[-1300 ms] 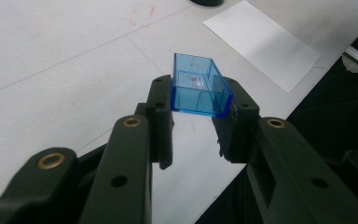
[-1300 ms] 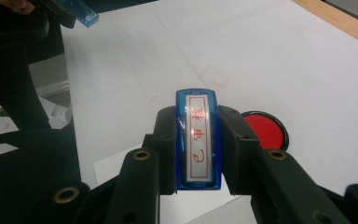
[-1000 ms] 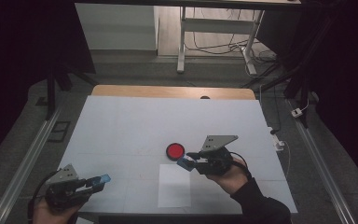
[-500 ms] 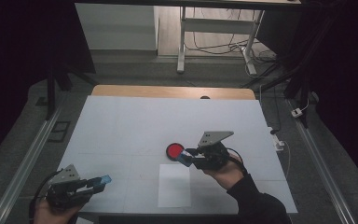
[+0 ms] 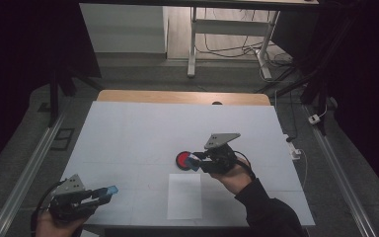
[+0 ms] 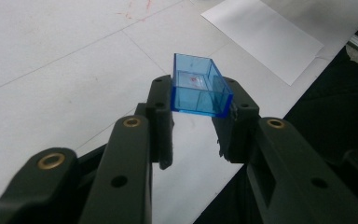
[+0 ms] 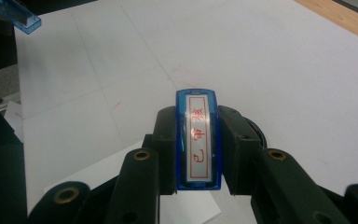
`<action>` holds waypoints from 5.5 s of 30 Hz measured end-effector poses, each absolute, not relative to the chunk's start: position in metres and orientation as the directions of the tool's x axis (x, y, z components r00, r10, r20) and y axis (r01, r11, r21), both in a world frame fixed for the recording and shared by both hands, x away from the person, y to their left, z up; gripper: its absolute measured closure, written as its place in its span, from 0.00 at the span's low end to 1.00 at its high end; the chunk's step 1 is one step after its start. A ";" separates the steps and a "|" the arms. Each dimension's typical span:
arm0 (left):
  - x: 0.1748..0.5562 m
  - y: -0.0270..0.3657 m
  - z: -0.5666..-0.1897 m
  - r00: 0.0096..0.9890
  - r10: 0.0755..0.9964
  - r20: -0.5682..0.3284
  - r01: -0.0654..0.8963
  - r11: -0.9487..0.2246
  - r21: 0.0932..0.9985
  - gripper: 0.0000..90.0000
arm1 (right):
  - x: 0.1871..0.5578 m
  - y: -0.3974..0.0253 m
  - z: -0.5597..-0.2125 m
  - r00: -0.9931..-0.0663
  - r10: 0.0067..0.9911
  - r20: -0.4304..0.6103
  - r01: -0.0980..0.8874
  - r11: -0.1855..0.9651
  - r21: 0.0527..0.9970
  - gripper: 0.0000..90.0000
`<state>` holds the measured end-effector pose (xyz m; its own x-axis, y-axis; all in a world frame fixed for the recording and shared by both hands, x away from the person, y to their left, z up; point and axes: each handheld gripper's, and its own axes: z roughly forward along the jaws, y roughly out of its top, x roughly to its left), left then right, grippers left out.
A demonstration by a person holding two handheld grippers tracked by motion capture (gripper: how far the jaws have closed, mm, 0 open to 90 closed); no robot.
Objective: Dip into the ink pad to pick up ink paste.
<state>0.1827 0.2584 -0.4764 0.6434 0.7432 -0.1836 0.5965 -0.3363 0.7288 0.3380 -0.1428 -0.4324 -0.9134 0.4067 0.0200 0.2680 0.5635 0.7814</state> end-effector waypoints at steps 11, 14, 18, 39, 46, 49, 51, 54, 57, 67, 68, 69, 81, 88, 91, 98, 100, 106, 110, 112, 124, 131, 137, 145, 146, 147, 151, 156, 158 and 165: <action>0.183 0.258 -0.477 0.644 0.742 -0.184 0.598 -0.338 0.727 0.76 | 0.355 -0.129 -0.441 -0.906 0.424 0.017 0.287 0.585 0.759 0.78; 0.183 0.258 -0.477 0.643 0.743 -0.185 0.599 -0.337 0.727 0.76 | 0.361 -0.125 -0.445 -0.903 0.429 0.019 0.295 0.588 0.753 0.78; 0.183 0.258 -0.477 0.643 0.742 -0.187 0.600 -0.337 0.726 0.76 | 0.367 -0.121 -0.450 -0.898 0.439 0.007 0.303 0.607 0.735 0.78; 0.184 0.259 -0.477 0.642 0.742 -0.193 0.604 -0.333 0.724 0.76 | 0.398 -0.105 -0.476 -0.877 0.481 0.000 0.358 0.654 0.666 0.78; 0.184 0.259 -0.477 0.642 0.741 -0.198 0.606 -0.331 0.724 0.76 | 0.401 -0.103 -0.480 -0.874 0.485 0.009 0.374 0.661 0.650 0.79; 0.184 0.259 -0.477 0.641 0.742 -0.198 0.607 -0.331 0.723 0.76 | 0.402 -0.102 -0.480 -0.871 0.492 0.018 0.387 0.662 0.642 0.79; 0.184 0.259 -0.477 0.640 0.742 -0.198 0.607 -0.331 0.722 0.76 | 0.403 -0.101 -0.480 -0.867 0.498 0.025 0.399 0.661 0.636 0.79; 0.184 0.259 -0.477 0.640 0.743 -0.197 0.608 -0.333 0.721 0.76 | 0.405 -0.100 -0.480 -0.861 0.506 0.042 0.416 0.656 0.630 0.79; 0.184 0.259 -0.477 0.639 0.743 -0.198 0.609 -0.333 0.720 0.76 | 0.406 -0.098 -0.480 -0.860 0.508 0.042 0.419 0.659 0.624 0.79; 0.185 0.259 -0.477 0.638 0.743 -0.201 0.612 -0.331 0.719 0.76 | 0.393 -0.088 -0.479 -0.868 0.489 -0.083 0.348 0.719 0.602 0.79; 0.185 0.259 -0.477 0.638 0.743 -0.203 0.612 -0.330 0.719 0.76 | 0.392 -0.087 -0.479 -0.868 0.487 -0.094 0.339 0.722 0.602 0.79; 0.185 0.259 -0.477 0.638 0.742 -0.204 0.613 -0.329 0.719 0.76 | 0.391 -0.086 -0.479 -0.870 0.481 -0.111 0.327 0.730 0.600 0.79; 0.186 0.258 -0.478 0.644 0.737 -0.205 0.617 -0.342 0.709 0.76 | 0.402 -0.099 -0.482 -0.862 0.506 0.018 0.396 0.652 0.646 0.79; 0.187 0.260 -0.478 0.640 0.737 -0.219 0.622 -0.329 0.710 0.76 | 0.403 -0.102 -0.482 -0.864 0.503 0.030 0.397 0.643 0.655 0.79; 0.187 0.260 -0.478 0.638 0.738 -0.221 0.623 -0.326 0.711 0.76 | 0.402 -0.102 -0.482 -0.862 0.507 0.026 0.397 0.642 0.656 0.79; 0.187 0.261 -0.478 0.634 0.739 -0.227 0.626 -0.318 0.712 0.76 | 0.399 -0.106 -0.470 -0.858 0.514 0.018 0.384 0.616 0.687 0.79; 0.187 0.261 -0.478 0.633 0.739 -0.228 0.627 -0.318 0.711 0.76 | 0.398 -0.107 -0.465 -0.858 0.513 0.024 0.381 0.605 0.700 0.79; 0.187 0.261 -0.478 0.637 0.737 -0.228 0.626 -0.322 0.710 0.76 | 0.395 -0.107 -0.460 -0.864 0.502 0.024 0.373 0.609 0.700 0.79; 0.187 0.261 -0.478 0.637 0.736 -0.229 0.626 -0.321 0.711 0.76 | 0.393 -0.103 -0.465 -0.871 0.490 0.022 0.371 0.630 0.682 0.78; 0.187 0.261 -0.478 0.637 0.736 -0.230 0.626 -0.320 0.711 0.76 | 0.393 -0.101 -0.467 -0.875 0.484 0.017 0.367 0.640 0.675 0.79; 0.186 0.260 -0.478 0.644 0.731 -0.225 0.621 -0.328 0.712 0.76 | 0.394 -0.097 -0.478 -0.882 0.470 0.011 0.367 0.672 0.643 0.78; 0.187 0.260 -0.478 0.645 0.730 -0.227 0.621 -0.327 0.712 0.76 | 0.394 -0.096 -0.481 -0.881 0.474 0.009 0.368 0.672 0.643 0.79; 0.187 0.260 -0.478 0.643 0.731 -0.228 0.623 -0.327 0.711 0.76 | 0.392 -0.095 -0.482 -0.876 0.482 0.001 0.371 0.672 0.641 0.79; 0.187 0.259 -0.478 0.646 0.733 -0.214 0.619 -0.339 0.708 0.76 | 0.381 -0.086 -0.482 -0.882 0.457 -0.110 0.298 0.725 0.621 0.79; 0.187 0.258 -0.478 0.646 0.733 -0.213 0.619 -0.341 0.707 0.76 | 0.380 -0.085 -0.482 -0.884 0.451 -0.127 0.286 0.733 0.617 0.79; 0.187 0.258 -0.478 0.647 0.733 -0.211 0.619 -0.342 0.707 0.76 | 0.380 -0.085 -0.482 -0.883 0.450 -0.132 0.283 0.736 0.615 0.79; 0.187 0.258 -0.478 0.647 0.733 -0.211 0.618 -0.342 0.708 0.76 | 0.380 -0.085 -0.482 -0.881 0.460 -0.114 0.298 0.725 0.621 0.79; 0.186 0.258 -0.478 0.648 0.732 -0.211 0.617 -0.343 0.708 0.76 | 0.387 -0.092 -0.483 -0.879 0.475 -0.041 0.342 0.689 0.639 0.79; 0.186 0.258 -0.478 0.649 0.731 -0.211 0.617 -0.342 0.709 0.76 | 0.391 -0.095 -0.484 -0.878 0.479 -0.004 0.362 0.668 0.650 0.79; 0.186 0.259 -0.478 0.651 0.729 -0.212 0.616 -0.343 0.709 0.76 | 0.398 -0.103 -0.486 -0.869 0.488 0.080 0.411 0.621 0.667 0.79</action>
<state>0.1864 0.2586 -0.4779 0.6507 0.7290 -0.2124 0.6158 -0.3431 0.7093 0.3982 -0.1029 -0.4865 -0.8689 0.4885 0.0804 0.4109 0.6211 0.6673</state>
